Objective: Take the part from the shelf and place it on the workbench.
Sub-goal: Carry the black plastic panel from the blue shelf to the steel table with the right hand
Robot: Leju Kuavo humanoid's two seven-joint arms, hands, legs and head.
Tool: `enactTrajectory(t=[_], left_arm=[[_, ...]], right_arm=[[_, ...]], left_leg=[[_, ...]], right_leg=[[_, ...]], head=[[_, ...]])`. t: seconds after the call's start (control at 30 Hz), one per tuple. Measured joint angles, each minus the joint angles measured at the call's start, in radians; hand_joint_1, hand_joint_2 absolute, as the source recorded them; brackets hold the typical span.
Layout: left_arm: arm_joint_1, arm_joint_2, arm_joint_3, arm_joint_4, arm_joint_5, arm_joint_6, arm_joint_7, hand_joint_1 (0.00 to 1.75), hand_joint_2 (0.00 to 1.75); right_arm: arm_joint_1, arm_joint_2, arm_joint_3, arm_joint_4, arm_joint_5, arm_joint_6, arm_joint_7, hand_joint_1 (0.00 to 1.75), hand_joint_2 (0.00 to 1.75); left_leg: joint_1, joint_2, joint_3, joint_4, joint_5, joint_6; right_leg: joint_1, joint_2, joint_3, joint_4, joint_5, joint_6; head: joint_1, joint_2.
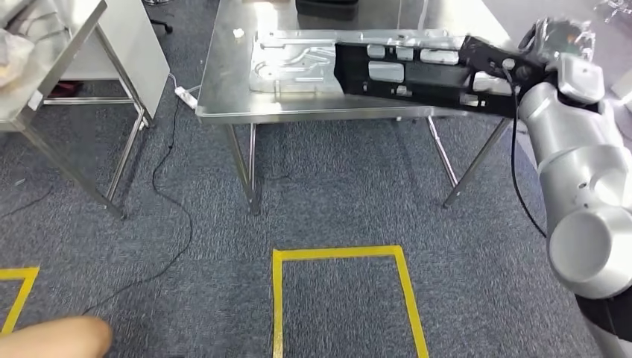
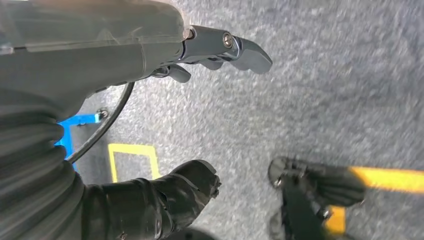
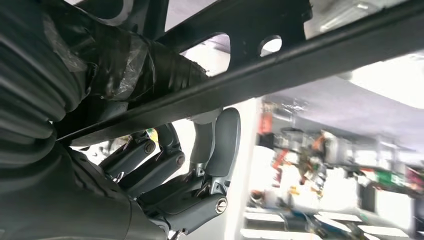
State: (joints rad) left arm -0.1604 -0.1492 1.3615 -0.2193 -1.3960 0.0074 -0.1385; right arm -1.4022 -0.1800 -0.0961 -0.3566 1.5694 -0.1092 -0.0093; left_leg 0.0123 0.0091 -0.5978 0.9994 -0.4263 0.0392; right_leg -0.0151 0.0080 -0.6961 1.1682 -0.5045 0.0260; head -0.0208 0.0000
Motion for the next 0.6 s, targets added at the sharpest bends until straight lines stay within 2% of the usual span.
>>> enactTrajectory(t=[0.03,0.07,0.1,0.13,0.2,0.23,0.27,0.3,0.33,0.4,0.47,0.53,0.57,0.6], left_arm=[[0.000,0.000,0.000,0.000,0.000,-0.002,-0.002,0.00,1.75],[0.000,0.000,0.000,0.000,-0.001,-0.004,-0.004,0.00,1.75],[0.000,0.000,0.000,0.000,-0.001,-0.005,-0.006,0.00,1.75],[0.001,0.000,0.000,0.000,-0.001,-0.006,-0.007,0.00,1.75],[0.001,-0.001,0.000,0.000,-0.002,-0.006,-0.008,0.00,1.75],[0.001,-0.001,0.000,0.000,-0.002,-0.006,-0.009,0.00,1.75],[0.000,-0.001,0.000,0.000,-0.002,-0.006,-0.009,0.00,1.75],[0.000,-0.002,0.000,0.000,-0.002,-0.005,-0.009,0.00,1.75],[-0.001,-0.002,0.000,0.000,-0.002,-0.004,-0.009,0.00,1.75],[0.000,-0.001,0.000,0.000,-0.002,-0.002,-0.009,0.00,1.75],[-0.001,-0.001,0.000,0.000,-0.002,0.000,-0.010,0.00,1.75],[0.001,-0.001,0.000,0.000,-0.004,-0.001,-0.011,0.00,1.75],[0.002,-0.001,0.000,0.000,-0.005,-0.003,-0.012,0.00,1.75],[0.004,-0.001,0.000,0.000,-0.006,-0.004,-0.013,0.00,1.75]], right_arm=[[0.001,0.000,0.000,0.001,0.000,0.001,0.000,1.75,1.75],[0.004,-0.001,0.000,0.002,0.000,0.002,0.000,1.75,1.75],[0.006,-0.001,0.000,0.002,0.000,0.002,0.000,1.75,1.75],[0.008,-0.001,0.000,0.003,0.000,0.003,0.000,1.75,1.75],[0.007,-0.001,0.000,0.003,0.000,0.004,0.000,1.75,1.75],[0.006,-0.001,0.000,0.003,0.000,0.003,0.000,1.75,1.75],[0.005,-0.001,0.000,0.003,0.000,0.003,0.000,1.75,1.75],[0.005,-0.001,0.000,0.003,0.000,0.003,0.000,1.75,1.75],[0.006,-0.002,0.000,0.003,0.000,0.004,0.000,1.75,1.75],[0.007,-0.004,0.000,0.002,0.000,0.004,0.000,1.75,1.75],[0.007,-0.005,0.000,0.001,0.000,0.003,0.000,1.75,1.75],[0.007,-0.005,0.000,0.000,0.000,0.004,-0.001,1.75,1.75],[0.008,-0.005,0.000,0.000,0.000,0.004,-0.001,1.75,1.75],[0.009,-0.005,0.000,0.000,0.000,0.004,-0.001,1.75,1.75]], left_leg=[[0.000,0.000,0.000,0.001,-0.001,0.002],[-0.001,-0.001,-0.001,0.002,-0.002,0.002],[-0.001,-0.001,-0.001,0.004,-0.004,0.002],[-0.001,-0.001,0.000,0.008,-0.006,0.000],[-0.001,-0.002,0.000,0.017,-0.014,-0.005],[-0.002,-0.001,-0.002,0.023,-0.018,-0.010],[-0.003,-0.001,-0.004,0.026,-0.021,-0.014],[-0.005,0.000,-0.006,0.027,-0.022,-0.018],[-0.006,0.000,-0.007,0.027,-0.022,-0.022],[-0.007,0.000,-0.009,0.032,-0.030,-0.031],[-0.007,-0.002,-0.035,0.089,-0.063,-0.039],[-0.004,-0.003,-0.101,0.216,-0.112,-0.044],[-0.003,-0.003,-0.136,0.276,-0.126,-0.045],[-0.003,-0.003,-0.160,0.308,-0.122,-0.045]], right_leg=[[-0.001,-0.001,-0.032,0.069,-0.027,0.003],[-0.001,-0.002,-0.059,0.122,-0.042,0.005],[-0.001,-0.002,-0.069,0.140,-0.037,0.006],[-0.001,-0.003,-0.059,0.116,-0.014,0.005],[-0.001,-0.006,0.003,-0.013,0.049,0.000],[0.003,-0.007,0.032,-0.073,0.068,-0.004],[0.006,-0.008,0.050,-0.109,0.075,-0.009],[0.009,-0.008,0.056,-0.122,0.071,-0.014],[0.012,-0.007,0.056,-0.125,0.070,-0.018],[0.006,-0.006,0.060,-0.128,0.070,-0.028],[0.001,-0.007,0.068,-0.134,0.069,-0.039],[0.002,-0.007,0.074,-0.134,0.063,-0.048],[0.003,-0.005,0.077,-0.134,0.059,-0.050],[0.004,-0.003,0.082,-0.134,0.054,-0.051]], head=[[0.000,0.000],[0.000,0.000],[0.000,0.000],[0.000,0.000],[0.000,0.000],[0.000,0.000],[0.000,0.000],[0.000,0.000],[0.000,0.000],[0.000,0.000],[-0.001,0.000],[-0.001,0.000],[-0.001,0.000],[-0.001,0.000]])
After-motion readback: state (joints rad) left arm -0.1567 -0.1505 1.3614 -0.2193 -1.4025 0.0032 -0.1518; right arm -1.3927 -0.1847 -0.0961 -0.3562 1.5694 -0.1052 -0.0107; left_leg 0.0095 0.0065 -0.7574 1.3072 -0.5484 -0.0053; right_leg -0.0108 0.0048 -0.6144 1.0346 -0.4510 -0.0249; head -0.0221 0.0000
